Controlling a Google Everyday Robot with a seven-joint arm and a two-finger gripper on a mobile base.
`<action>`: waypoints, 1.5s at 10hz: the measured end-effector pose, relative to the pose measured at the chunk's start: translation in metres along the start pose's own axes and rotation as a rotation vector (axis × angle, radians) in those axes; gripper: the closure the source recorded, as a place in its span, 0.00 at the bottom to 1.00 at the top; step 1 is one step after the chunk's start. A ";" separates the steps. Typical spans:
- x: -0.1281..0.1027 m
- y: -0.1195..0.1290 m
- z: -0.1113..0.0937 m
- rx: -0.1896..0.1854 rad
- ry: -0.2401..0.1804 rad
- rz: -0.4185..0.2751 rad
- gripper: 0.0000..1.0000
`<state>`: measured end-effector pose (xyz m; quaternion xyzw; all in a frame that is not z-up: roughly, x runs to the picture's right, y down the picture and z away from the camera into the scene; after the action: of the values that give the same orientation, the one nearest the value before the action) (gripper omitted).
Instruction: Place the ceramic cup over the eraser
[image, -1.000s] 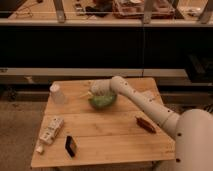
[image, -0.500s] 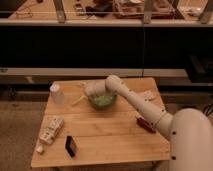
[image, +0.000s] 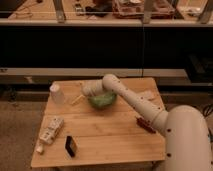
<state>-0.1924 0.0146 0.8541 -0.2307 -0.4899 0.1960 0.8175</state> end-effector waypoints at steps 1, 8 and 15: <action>-0.006 -0.007 0.015 0.001 -0.005 -0.012 0.20; -0.024 -0.041 0.071 -0.023 -0.033 -0.055 0.20; -0.030 -0.050 0.118 -0.119 -0.067 -0.071 0.20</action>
<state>-0.3065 -0.0209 0.9105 -0.2548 -0.5356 0.1449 0.7920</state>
